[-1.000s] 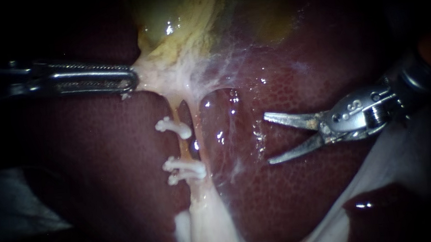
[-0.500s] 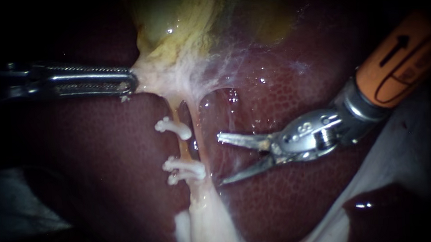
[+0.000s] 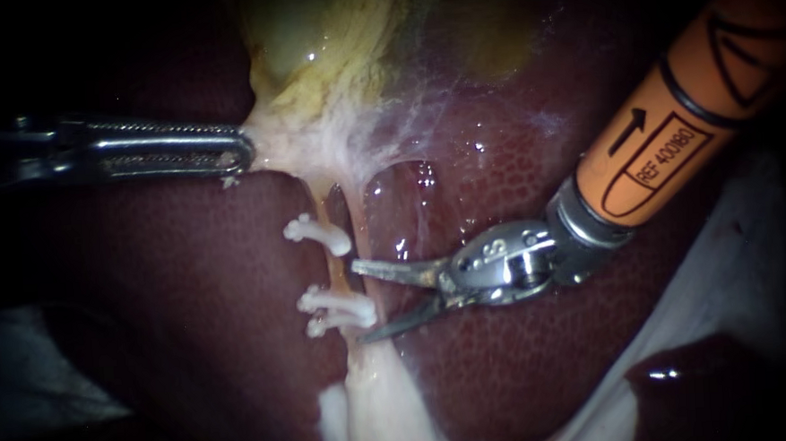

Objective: Go to the cutting position left tube

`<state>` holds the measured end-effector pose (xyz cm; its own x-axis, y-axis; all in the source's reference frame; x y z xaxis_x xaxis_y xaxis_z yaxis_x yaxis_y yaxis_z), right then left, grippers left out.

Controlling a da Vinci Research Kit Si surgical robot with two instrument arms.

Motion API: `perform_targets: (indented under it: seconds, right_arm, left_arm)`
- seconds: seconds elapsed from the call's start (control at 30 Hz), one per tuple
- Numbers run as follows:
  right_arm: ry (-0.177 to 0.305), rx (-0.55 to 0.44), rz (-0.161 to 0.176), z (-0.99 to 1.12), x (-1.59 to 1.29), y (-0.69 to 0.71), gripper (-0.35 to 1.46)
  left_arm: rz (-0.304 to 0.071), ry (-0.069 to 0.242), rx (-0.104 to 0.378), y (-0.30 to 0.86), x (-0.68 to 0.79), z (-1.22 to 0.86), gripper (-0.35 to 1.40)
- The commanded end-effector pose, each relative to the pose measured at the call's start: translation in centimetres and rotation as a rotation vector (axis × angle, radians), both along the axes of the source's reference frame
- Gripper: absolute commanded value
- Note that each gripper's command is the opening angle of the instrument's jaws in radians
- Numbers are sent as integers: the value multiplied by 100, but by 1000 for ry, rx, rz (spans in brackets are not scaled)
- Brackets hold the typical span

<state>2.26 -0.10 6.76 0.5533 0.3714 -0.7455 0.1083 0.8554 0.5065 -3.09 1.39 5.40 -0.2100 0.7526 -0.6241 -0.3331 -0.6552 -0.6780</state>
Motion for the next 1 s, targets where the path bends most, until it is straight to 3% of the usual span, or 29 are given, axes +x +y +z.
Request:
perform_targets:
  seconds: [0.03, 0.43, 0.73, 1.0]
  right_arm:
    - [0, 5, -4, 4, 0, 0, 144]
    - [13, 44, -47, 29, 15, 3, 142]
    - [103, 116, -47, 33, 33, 7, 139]
    - [156, 174, -30, 35, 54, 12, 136]
  left_arm:
    - [0, 0, 0, 0, 0, 0, -35]
    - [-1, 0, 0, -1, -1, -1, -35]
    - [-1, 1, 0, -1, -1, -2, -35]
    - [-1, 1, 0, -1, -2, -2, -35]
